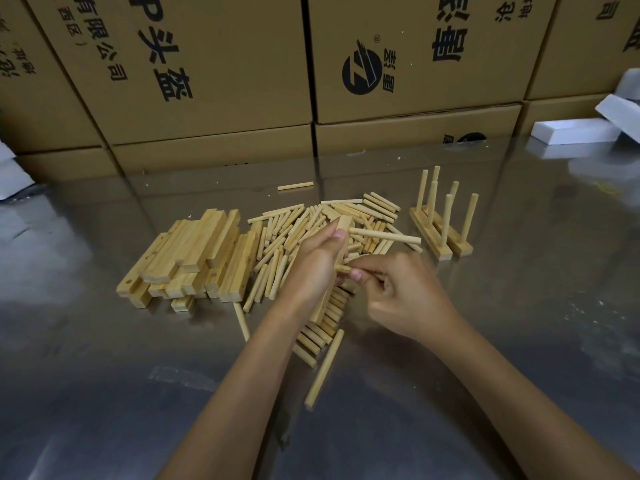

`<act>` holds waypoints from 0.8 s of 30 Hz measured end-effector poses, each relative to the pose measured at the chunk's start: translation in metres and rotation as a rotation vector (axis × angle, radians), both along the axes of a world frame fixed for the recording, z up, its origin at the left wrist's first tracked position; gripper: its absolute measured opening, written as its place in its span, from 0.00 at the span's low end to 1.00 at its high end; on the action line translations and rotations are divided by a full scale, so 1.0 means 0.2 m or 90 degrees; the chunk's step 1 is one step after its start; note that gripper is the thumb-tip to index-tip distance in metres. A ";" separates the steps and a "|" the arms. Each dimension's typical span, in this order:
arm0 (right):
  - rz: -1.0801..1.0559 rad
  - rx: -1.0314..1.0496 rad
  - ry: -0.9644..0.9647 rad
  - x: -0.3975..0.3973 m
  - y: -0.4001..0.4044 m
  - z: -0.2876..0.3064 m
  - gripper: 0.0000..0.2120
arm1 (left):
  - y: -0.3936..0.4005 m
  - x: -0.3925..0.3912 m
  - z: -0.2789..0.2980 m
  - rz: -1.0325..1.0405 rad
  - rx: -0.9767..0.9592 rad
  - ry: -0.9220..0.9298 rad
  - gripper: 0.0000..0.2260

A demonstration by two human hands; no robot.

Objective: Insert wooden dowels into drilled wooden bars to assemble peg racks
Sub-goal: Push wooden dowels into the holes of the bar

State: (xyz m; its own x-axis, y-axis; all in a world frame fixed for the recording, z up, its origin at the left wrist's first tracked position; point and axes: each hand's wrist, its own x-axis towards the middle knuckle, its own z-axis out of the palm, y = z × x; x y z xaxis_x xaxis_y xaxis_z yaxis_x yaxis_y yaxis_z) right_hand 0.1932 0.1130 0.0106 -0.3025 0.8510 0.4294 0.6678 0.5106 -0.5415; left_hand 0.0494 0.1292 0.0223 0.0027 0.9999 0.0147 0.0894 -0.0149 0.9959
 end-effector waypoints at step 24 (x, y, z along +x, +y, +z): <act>0.228 -0.021 -0.029 -0.08 -0.11 0.07 0.05 | 0.11 -0.25 0.00 0.311 -0.093 -0.166 0.11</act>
State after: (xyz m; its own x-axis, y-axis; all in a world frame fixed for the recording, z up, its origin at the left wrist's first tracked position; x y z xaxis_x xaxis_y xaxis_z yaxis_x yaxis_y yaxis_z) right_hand 0.1771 0.0909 0.0249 -0.6025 0.7006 0.3823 0.4729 0.6992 -0.5362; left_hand 0.0002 0.1520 0.0218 -0.4461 0.8757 -0.1850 -0.1974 0.1054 0.9746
